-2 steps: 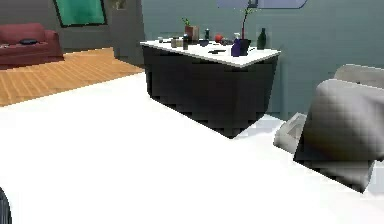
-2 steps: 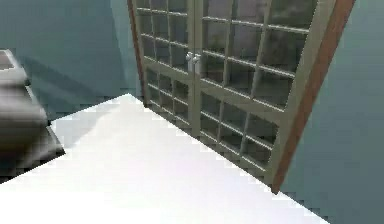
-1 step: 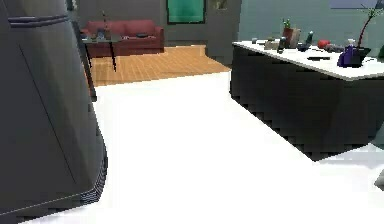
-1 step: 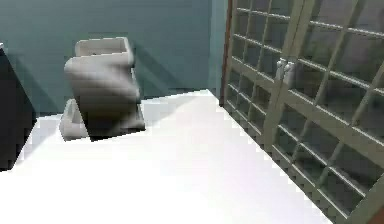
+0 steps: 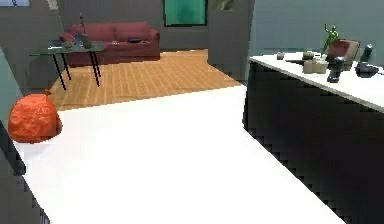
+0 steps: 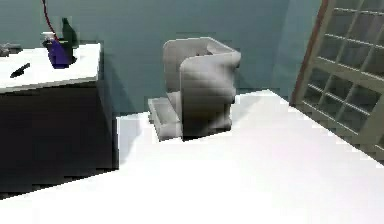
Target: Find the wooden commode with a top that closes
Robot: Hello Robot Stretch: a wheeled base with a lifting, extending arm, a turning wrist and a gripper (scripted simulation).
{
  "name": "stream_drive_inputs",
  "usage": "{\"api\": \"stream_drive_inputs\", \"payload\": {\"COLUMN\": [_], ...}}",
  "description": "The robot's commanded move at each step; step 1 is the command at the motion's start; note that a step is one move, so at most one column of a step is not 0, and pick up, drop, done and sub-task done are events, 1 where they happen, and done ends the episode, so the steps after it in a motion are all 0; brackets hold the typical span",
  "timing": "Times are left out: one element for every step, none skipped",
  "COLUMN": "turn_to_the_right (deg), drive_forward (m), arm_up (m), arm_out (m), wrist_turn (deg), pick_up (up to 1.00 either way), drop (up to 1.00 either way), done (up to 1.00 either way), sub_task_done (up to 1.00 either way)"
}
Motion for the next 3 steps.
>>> {"api": "stream_drive_inputs", "payload": {"turn_to_the_right": [0.0, 0.0, 0.0], "drive_forward": [1.00, 1.00, 1.00], "arm_up": [0.00, 0.00, 0.00], "arm_out": [0.00, 0.00, 0.00], "wrist_turn": [0.0, 0.0, 0.0], "pick_up": [0.00, 0.00, 0.00], "drop": [0.00, 0.00, 0.00], "done": [0.00, 0.00, 0.00], "sub_task_done": [0.00, 0.00, 0.00]}}
